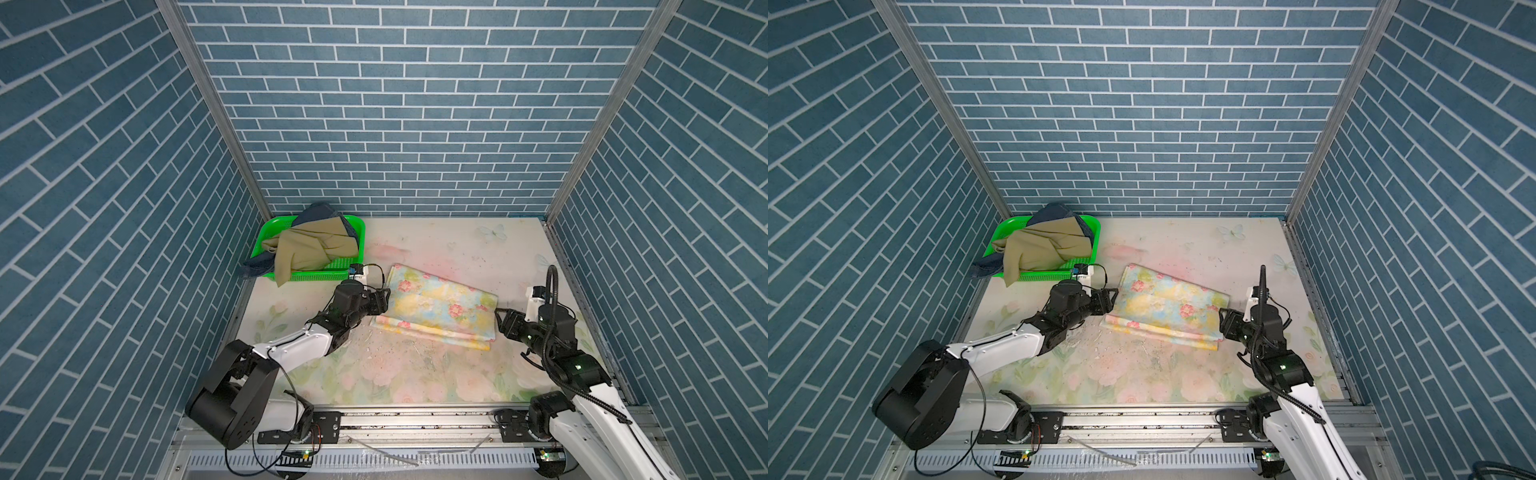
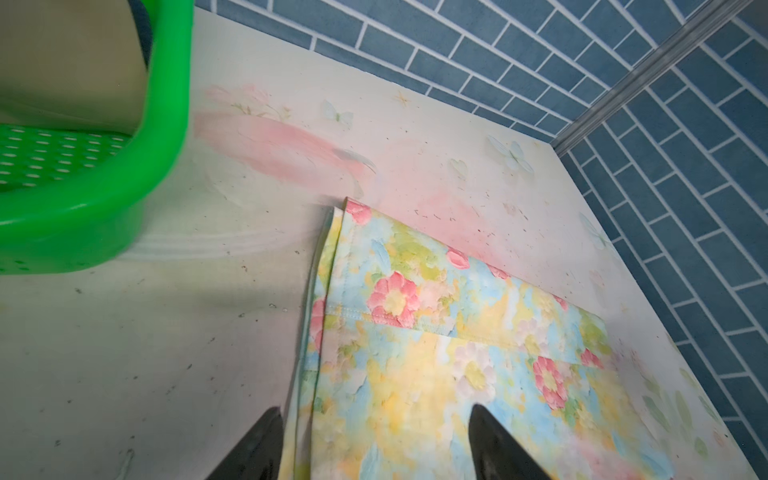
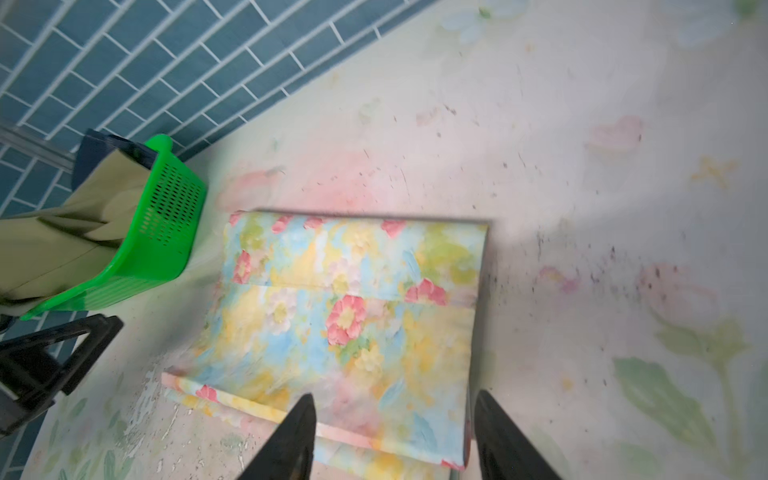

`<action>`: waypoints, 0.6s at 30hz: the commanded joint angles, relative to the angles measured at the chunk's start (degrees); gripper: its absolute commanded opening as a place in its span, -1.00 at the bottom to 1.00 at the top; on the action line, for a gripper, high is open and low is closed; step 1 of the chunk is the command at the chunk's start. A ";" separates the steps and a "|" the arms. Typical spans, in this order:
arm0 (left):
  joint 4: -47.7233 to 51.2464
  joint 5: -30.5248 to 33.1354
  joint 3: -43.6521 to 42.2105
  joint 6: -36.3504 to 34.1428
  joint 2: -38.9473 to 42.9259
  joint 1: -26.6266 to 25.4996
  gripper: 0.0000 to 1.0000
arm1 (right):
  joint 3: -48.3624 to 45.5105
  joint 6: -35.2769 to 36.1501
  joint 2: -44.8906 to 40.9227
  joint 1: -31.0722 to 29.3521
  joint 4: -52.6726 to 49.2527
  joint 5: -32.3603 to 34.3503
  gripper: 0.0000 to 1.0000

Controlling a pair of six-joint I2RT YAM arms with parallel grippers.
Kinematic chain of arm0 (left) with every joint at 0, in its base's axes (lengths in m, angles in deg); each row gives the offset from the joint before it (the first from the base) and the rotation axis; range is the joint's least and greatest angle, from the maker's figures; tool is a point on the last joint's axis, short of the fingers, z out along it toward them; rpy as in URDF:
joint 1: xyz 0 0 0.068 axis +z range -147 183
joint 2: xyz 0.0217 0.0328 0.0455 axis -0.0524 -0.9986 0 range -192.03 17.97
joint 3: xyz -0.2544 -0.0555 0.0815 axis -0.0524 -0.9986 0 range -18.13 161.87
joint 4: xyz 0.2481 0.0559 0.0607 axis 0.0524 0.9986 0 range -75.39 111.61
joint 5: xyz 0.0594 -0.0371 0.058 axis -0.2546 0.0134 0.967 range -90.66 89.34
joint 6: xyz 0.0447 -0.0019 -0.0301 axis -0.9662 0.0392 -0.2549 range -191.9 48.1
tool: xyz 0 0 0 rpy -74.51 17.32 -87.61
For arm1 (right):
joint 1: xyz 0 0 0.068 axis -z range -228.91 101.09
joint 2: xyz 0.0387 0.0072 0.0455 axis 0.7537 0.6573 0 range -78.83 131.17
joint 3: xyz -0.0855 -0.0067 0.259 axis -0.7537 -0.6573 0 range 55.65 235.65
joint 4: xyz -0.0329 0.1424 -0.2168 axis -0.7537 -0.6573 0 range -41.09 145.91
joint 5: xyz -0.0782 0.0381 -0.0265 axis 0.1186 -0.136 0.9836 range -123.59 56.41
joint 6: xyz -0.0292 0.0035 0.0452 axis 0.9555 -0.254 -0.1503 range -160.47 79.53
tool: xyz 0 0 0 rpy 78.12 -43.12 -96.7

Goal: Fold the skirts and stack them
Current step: 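Fold the lifted side over toward the left gripper and lay it down, then open both grippers and hold them beside the folded skirt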

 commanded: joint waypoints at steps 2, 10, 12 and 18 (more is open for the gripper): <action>13.14 2.83 6.21 -0.85 -1.15 -0.13 0.44 | 1.86 -8.29 5.71 -0.25 -5.53 -2.45 0.15; 29.57 1.05 11.83 0.54 -3.49 -0.37 0.45 | -0.18 -11.92 8.64 -0.31 -4.19 -3.94 0.15; 31.84 -0.11 12.16 1.24 -4.38 -0.72 0.45 | -0.51 -12.24 9.74 -0.32 -3.75 -3.63 0.15; 36.83 -2.95 13.01 3.87 -7.98 -1.92 0.37 | -0.47 -12.75 12.96 -0.25 -2.52 -3.73 0.11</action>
